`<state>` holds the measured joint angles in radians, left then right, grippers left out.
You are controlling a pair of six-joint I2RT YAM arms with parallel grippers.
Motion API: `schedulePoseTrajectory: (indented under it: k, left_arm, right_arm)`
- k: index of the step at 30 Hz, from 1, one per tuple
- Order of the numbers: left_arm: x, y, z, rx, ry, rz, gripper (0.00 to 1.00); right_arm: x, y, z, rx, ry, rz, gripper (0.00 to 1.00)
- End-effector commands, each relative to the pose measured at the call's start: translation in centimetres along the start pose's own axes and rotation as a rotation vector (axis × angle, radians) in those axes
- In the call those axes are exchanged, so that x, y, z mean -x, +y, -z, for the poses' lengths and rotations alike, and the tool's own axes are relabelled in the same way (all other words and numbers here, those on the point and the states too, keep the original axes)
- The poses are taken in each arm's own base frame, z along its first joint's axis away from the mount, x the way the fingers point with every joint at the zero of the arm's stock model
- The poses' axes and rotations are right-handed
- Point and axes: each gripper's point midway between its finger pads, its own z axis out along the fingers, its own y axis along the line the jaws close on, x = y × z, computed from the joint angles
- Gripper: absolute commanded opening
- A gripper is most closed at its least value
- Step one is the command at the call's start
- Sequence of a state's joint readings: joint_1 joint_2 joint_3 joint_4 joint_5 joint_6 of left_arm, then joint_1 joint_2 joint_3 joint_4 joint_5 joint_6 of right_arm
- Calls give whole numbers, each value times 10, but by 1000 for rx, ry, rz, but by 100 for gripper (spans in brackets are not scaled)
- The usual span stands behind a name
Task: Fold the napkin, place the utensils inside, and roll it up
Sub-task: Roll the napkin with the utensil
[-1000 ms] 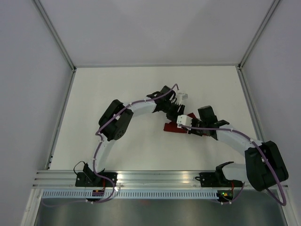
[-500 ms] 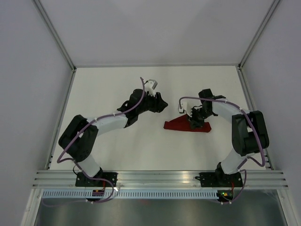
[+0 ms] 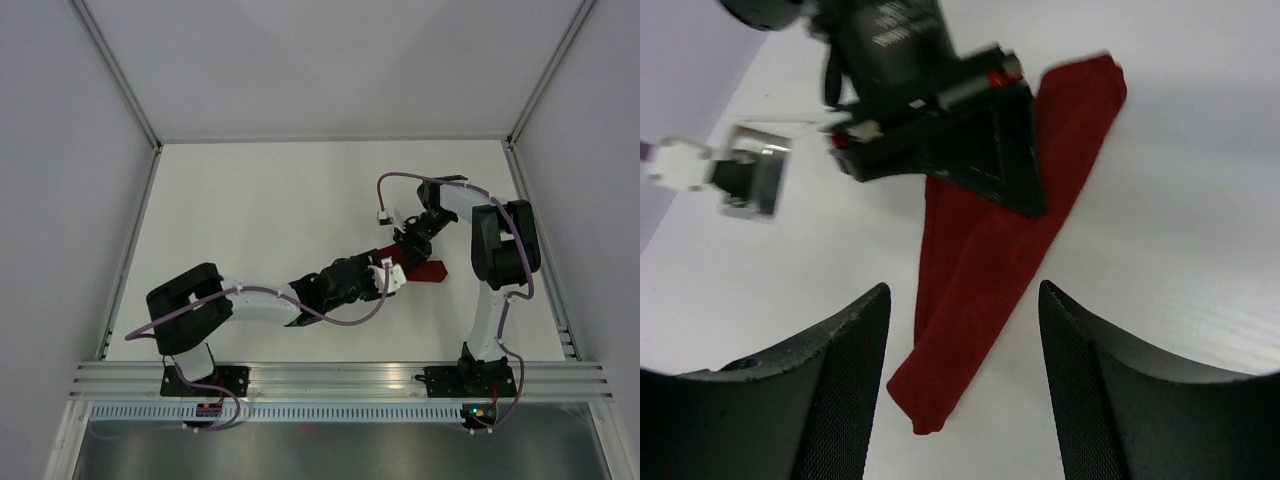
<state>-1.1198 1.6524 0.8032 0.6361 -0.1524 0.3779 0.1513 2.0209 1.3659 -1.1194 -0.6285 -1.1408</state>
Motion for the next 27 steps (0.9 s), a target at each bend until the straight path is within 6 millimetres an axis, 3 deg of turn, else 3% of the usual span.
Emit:
schedulePoseTrajectory:
  k: [1,2,9,14,21,27]
  left_arm:
    - [-13,-16,-18,-52,63,-295,66]
    - [-29,-26,-22,-88,100,-346,66]
    - [-50,-48,-47,-153,138,-483,68]
    - [-54,-46,-60,-151,146,-551,68]
    - [-76,-47,-67,-205,203,-570,67]
    - [-98,-43,-68,-282,295,-523,53]
  right_arm:
    - [-34,-6,-32,68,113,-9,8]
    - [-35,-9,-32,70,119,-14,9]
    - [-36,-11,-32,87,136,-32,15]
    - [-37,-12,-31,84,146,-40,15]
    - [-36,-13,-30,82,148,-42,15]
    - [-34,-15,-28,74,148,-35,16]
